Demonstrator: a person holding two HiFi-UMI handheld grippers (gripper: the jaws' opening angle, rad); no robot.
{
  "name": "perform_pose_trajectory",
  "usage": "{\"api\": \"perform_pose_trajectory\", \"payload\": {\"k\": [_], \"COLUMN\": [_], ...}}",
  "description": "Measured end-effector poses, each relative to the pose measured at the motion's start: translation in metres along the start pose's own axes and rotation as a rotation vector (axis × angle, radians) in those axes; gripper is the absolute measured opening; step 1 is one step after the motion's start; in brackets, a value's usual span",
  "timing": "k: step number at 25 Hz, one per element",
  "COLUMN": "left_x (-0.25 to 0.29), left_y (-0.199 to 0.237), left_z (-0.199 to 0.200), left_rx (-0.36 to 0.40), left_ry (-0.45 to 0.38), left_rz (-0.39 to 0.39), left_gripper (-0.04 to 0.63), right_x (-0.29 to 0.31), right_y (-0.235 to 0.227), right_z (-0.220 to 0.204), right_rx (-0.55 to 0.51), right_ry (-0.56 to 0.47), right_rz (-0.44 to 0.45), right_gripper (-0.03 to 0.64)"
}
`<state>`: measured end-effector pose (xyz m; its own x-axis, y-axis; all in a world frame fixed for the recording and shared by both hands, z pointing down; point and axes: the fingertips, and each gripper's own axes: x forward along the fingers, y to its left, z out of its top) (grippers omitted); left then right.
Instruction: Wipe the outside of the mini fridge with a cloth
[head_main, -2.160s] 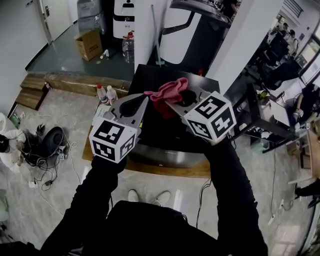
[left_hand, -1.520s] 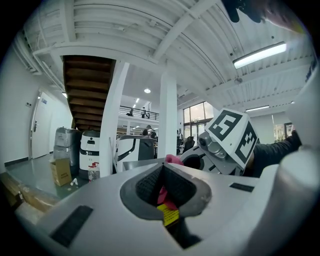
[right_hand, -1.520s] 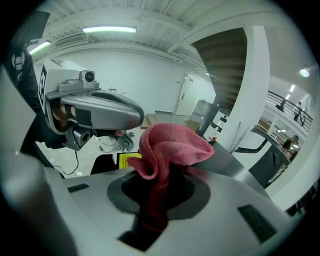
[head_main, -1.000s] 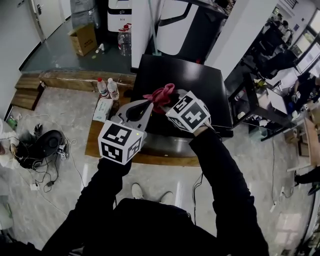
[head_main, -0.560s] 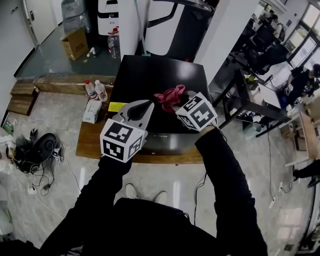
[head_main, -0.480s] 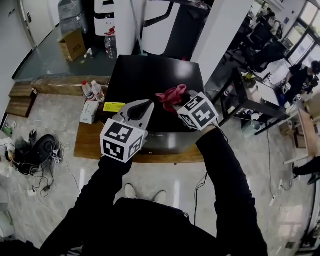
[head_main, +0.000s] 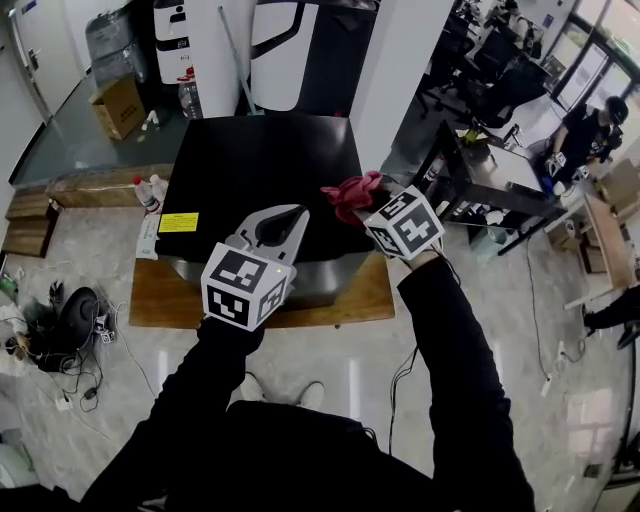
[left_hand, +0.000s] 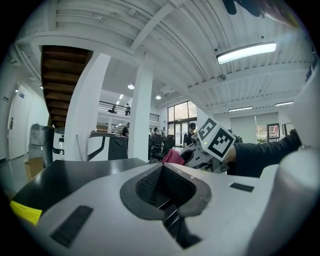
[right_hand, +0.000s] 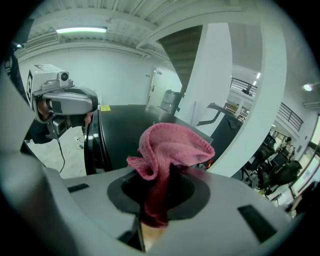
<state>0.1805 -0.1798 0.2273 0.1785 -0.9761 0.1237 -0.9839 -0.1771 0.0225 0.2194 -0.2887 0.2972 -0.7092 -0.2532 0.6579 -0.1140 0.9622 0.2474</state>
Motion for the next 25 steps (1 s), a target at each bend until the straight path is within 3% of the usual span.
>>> {"api": "perform_pose_trajectory", "payload": {"k": [6, 11, 17, 21, 25], "left_x": [0.013, -0.004, -0.066, -0.121, -0.173], "left_y": [-0.027, -0.027, -0.024, -0.006, 0.03], "left_z": [-0.002, 0.005, 0.027, 0.038, 0.018], "left_rx": [-0.004, 0.005, 0.056, 0.126, 0.151], "left_ry": [-0.005, -0.036, -0.13, -0.22, -0.255], "left_rz": [0.029, 0.088, 0.147, 0.176, 0.227], "left_gripper": [0.005, 0.005, 0.005, 0.005, 0.005], "right_x": [-0.028, -0.08, -0.15, -0.159, -0.116], "right_y": [-0.051, -0.048, 0.021, 0.095, 0.19], "right_z": [-0.059, -0.016, 0.06, 0.106, 0.123], "right_rx": [-0.024, 0.048, -0.071, -0.182, -0.268], "right_ry": [0.079, -0.22, -0.509, -0.663, -0.657], "right_rz": [-0.103, -0.091, -0.117, -0.137, -0.068], "right_gripper": [0.084, 0.084, 0.086, 0.086, 0.086]}}
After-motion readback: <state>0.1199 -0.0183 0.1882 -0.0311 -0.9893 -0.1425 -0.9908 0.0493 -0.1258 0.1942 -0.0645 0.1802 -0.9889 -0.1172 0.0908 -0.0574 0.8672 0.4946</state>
